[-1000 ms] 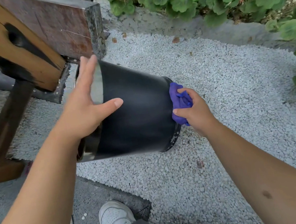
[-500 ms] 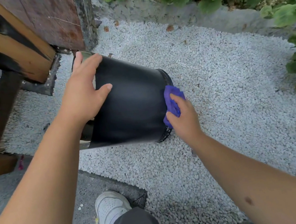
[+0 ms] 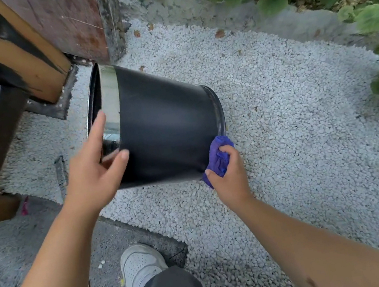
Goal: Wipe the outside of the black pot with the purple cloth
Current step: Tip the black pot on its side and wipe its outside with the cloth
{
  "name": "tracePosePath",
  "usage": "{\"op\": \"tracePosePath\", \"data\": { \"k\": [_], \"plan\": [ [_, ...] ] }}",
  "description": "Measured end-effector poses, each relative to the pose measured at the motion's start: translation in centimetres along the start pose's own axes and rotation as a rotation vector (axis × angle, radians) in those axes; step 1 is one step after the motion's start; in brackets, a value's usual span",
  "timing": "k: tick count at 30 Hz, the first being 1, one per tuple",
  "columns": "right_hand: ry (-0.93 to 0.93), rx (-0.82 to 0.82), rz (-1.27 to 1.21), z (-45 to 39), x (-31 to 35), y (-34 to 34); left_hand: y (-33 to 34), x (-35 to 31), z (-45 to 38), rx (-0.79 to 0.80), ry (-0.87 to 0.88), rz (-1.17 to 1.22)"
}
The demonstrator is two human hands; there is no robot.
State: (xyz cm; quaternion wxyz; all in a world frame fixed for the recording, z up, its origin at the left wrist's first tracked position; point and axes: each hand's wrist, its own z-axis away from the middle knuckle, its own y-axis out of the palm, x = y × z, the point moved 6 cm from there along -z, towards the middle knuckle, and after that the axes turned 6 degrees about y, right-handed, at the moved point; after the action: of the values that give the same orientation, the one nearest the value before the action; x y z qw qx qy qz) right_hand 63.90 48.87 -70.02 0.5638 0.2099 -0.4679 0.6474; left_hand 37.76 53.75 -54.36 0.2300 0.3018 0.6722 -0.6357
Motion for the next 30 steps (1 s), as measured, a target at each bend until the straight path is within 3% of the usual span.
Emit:
{"op": "tracePosePath", "data": {
  "k": [4, 8, 12, 17, 20, 24, 30],
  "plan": [
    [-0.019, -0.012, -0.013, -0.6, 1.2, -0.5, 0.3, 0.8, 2.3, 0.044, -0.047, -0.105],
    [-0.006, -0.001, -0.111, -2.4, 4.4, -2.2, -0.7, -1.5, -2.1, 0.051, 0.042, -0.064],
    [0.051, 0.075, -0.264, -6.2, 7.7, -4.6, -0.9, -3.1, -8.0, 0.250, 0.016, -0.014],
    [0.107, 0.181, -0.343, -8.6, 8.9, -5.9, -0.8, -5.7, -10.3, 0.091, 0.166, 0.394],
    [0.119, 0.193, -0.362, -8.5, 8.2, -5.7, -1.2, -5.1, -7.7, 0.086, 0.345, 0.199],
    [0.102, 0.210, -0.342, -8.1, 8.9, -5.3, -0.3, -4.6, -5.1, 0.154, 0.362, -0.167],
    [0.102, 0.227, -0.347, -8.6, 11.1, -5.9, -2.5, -5.8, -7.5, 0.086, 0.244, -0.141]
  ]
}}
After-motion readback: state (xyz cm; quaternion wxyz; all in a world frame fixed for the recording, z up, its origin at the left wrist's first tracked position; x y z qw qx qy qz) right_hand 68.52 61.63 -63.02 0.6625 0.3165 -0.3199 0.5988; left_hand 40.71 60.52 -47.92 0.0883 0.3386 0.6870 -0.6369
